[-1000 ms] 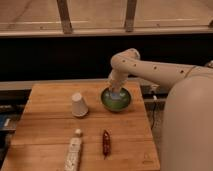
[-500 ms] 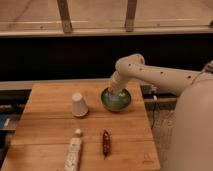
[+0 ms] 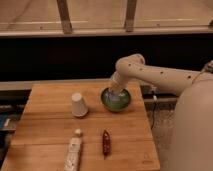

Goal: Place the white sponge in the ceramic bowl

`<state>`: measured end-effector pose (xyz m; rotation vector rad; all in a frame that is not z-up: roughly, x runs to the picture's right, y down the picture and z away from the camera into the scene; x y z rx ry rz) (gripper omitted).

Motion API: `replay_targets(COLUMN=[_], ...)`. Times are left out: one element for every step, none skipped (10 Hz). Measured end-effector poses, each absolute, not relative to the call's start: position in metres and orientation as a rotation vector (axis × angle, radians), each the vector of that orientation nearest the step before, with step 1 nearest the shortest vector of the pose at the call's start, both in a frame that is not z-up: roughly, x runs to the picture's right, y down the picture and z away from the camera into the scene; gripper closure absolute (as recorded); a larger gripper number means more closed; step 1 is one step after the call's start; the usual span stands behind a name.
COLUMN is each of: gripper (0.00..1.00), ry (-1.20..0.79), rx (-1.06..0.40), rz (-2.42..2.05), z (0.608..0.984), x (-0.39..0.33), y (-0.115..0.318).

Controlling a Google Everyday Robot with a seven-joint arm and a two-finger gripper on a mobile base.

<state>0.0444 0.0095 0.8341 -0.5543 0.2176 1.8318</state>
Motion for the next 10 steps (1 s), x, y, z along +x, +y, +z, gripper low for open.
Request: replay_targets(gripper=[0.71, 0.71, 0.73, 0.83, 0.89, 0.91, 0.87, 0.78, 0.70, 0.58], ry=[0.218, 0.217, 0.217, 0.217, 0.217, 0.217, 0.217, 0.217, 0.217, 0.217], rx=[-0.555, -0.556, -0.556, -0.556, -0.556, -0.555, -0.556, -0.556, -0.556, -0.556], rz=[1.830, 1.830, 1.830, 1.831, 1.831, 1.831, 1.831, 1.831, 1.831, 1.831], z=[0.8342, 0.8341, 0.8341, 0.8341, 0.8341, 0.8340, 0.8340, 0.8340, 0.8340, 0.8340], x=[0.0434, 0.0431, 0.0434, 0.0433, 0.0434, 0.0437, 0.0436, 0.0437, 0.0437, 0.0436], y=[0.0097, 0.0097, 0.0097, 0.0098, 0.0097, 0.0097, 0.0098, 0.0097, 0.0098, 0.0098])
